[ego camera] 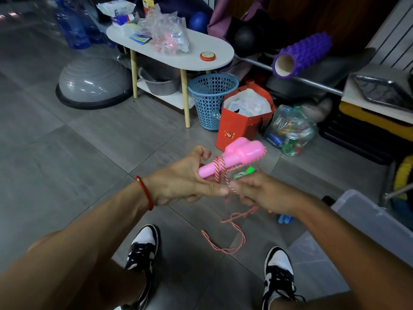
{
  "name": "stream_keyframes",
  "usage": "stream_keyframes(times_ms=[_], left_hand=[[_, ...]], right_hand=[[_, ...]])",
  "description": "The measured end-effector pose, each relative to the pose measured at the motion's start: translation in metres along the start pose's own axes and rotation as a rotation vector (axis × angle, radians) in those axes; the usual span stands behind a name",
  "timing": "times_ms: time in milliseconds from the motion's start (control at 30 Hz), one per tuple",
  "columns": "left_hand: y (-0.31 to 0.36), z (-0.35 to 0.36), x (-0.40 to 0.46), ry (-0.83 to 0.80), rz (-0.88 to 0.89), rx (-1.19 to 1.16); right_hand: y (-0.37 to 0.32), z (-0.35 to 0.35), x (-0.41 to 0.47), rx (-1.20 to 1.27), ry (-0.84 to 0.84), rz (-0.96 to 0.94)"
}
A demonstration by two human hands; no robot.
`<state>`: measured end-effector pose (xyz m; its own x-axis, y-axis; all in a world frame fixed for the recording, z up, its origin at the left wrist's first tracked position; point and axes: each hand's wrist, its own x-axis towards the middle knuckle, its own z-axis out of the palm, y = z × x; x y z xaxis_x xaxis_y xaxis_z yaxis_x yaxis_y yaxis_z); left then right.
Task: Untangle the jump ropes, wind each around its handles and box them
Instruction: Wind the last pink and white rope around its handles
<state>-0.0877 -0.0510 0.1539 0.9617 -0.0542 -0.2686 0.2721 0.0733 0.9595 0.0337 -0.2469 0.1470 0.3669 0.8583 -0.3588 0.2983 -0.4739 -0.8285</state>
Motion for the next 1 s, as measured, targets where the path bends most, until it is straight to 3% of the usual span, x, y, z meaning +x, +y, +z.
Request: stream_keyframes(times_ms=[67, 133, 200, 267, 367, 467, 667, 833, 933, 1000], left_hand=[[-0.008, -0.01, 0.005, 0.044, -0.034, 0.009], [-0.011, -0.012, 0.005, 0.068, -0.078, 0.105], [-0.02, -0.014, 0.008, 0.063, -0.103, 0.26], [-0.021, -0.009, 0.006, 0.031, -0.143, 0.454], [-0.021, 0.005, 0.003, -0.016, -0.114, 0.811], [-0.022, 0.022, -0.001, -0.125, -0.042, 0.981], [-0.01, 0.037, -0.012, -0.259, 0.008, 0.714], [-0.01, 0.036, -0.015, -0.261, 0.022, 0.515], [-0.009, 0.032, -0.015, -0.213, 0.006, 0.251], [-0.009, 0.026, -0.014, -0.163, 0.008, 0.136]], right_hand=[[-0.009, 0.013, -0.004, -0.244, 0.021, -0.104], [-0.013, 0.022, -0.012, -0.633, 0.098, -0.259], [-0.013, 0.028, -0.016, -0.846, 0.133, -0.303], [-0.014, 0.025, -0.018, -0.897, 0.168, -0.284], [-0.02, 0.016, -0.021, -0.88, 0.265, -0.454], [-0.031, 0.007, -0.023, -0.745, 0.248, -0.413], [-0.014, -0.018, -0.007, 0.064, 0.046, -0.214], [0.008, -0.022, 0.003, 0.13, -0.179, -0.048], [0.013, -0.02, -0.003, 0.288, 0.007, 0.08], [0.014, -0.01, -0.006, 0.178, 0.174, 0.148]])
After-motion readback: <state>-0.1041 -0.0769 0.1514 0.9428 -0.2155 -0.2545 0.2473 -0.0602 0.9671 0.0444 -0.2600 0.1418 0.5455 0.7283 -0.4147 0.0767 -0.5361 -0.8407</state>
